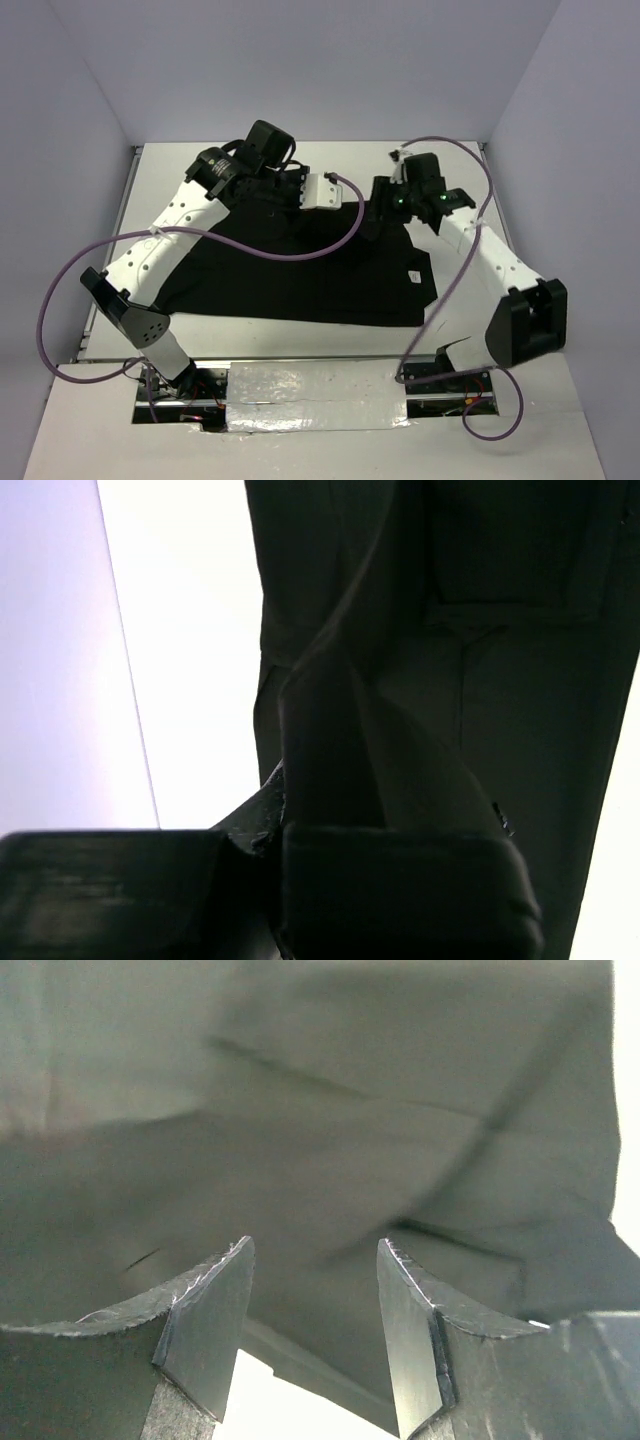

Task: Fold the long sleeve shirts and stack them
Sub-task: Fold the shirt

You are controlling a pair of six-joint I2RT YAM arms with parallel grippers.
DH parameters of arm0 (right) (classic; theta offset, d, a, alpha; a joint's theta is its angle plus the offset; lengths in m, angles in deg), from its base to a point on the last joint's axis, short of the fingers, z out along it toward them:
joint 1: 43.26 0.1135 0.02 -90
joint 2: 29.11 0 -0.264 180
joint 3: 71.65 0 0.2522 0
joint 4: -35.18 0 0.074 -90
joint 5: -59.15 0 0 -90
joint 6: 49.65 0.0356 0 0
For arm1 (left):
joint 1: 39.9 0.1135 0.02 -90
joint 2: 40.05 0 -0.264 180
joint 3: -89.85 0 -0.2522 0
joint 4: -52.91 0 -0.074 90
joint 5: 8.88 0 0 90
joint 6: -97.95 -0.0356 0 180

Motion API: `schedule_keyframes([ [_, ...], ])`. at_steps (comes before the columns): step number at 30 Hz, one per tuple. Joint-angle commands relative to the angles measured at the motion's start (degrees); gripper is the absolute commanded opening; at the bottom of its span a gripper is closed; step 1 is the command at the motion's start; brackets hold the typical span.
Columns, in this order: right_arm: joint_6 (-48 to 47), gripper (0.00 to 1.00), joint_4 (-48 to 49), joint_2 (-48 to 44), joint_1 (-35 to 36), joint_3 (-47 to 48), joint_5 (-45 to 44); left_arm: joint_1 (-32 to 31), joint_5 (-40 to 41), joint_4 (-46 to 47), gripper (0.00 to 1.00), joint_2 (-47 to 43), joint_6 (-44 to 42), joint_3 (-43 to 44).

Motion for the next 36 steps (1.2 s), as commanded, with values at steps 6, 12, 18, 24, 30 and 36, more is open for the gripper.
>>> schedule_keyframes([
  [6,-24.26,0.6,19.44,-18.56,9.49,-10.23,3.6,-1.35,-3.01,0.29,0.0,2.26,0.25,4.17],
  [12,-23.75,0.63,15.7,-21.83,4.22,-10.33,0.08,-2.94,-10.04,-4.21,0.0,2.44,-3.28,0.94],
  [18,-22.08,0.63,13.66,-22.09,2.19,-10.24,3.69,-4.25,-10.32,-0.7,0.0,5.16,-3.45,2.59],
  [24,-22.87,0.63,16.91,-24.55,2.28,-13.92,7.2,-5.04,-3.21,10.63,0.0,7.01,-3.45,1.12],
  [30,-22.43,0.63,20.96,-24.3,2.28,-16.83,6.33,-5.13,5.76,23.29,0.0,9.2,-8.63,-6.35],
  [36,-19.53,0.63,20.78,-19.55,1.93,-16.21,5.71,-5.13,12.35,34.27,0.0,12.72,-10.22,-9.97],
])
